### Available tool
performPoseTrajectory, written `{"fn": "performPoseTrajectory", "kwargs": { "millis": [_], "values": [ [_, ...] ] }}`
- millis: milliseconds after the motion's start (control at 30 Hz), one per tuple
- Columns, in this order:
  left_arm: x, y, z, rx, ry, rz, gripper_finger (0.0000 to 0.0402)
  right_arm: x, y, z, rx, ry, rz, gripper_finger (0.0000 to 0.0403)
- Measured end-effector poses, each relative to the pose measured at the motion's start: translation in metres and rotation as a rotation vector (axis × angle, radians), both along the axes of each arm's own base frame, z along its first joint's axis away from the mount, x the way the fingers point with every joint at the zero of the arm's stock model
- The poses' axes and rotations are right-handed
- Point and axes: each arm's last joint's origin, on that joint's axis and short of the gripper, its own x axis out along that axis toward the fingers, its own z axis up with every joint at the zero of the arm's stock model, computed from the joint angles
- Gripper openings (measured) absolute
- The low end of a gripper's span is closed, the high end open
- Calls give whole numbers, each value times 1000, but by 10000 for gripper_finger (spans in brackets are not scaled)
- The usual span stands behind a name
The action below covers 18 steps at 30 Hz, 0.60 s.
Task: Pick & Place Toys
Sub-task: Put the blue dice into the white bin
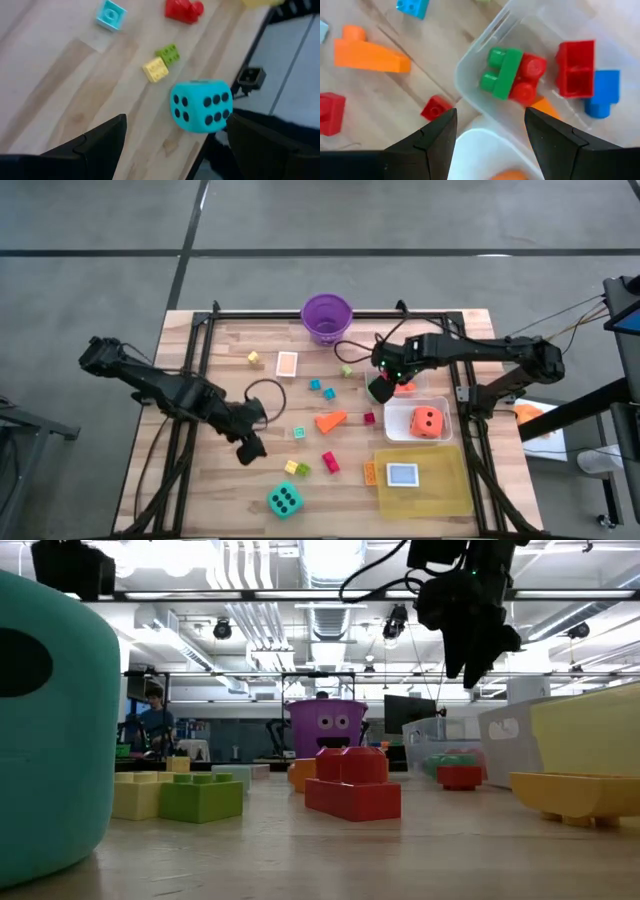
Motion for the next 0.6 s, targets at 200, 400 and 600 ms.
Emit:
{"fn": "performPoseTrajectory", "kwargs": {
  "millis": [200,400,600],
  "values": [
    [15,-22,5,22,29,-65,332,0,20,3,-31,-14,-28,230],
    [35,-40,-13,24,43,-100,332,-2,35,7,-82,-26,32,230],
    [48,-61,-47,-105,31,-129,332,-5,51,10,-85,-43,99,230]
  ]
}}
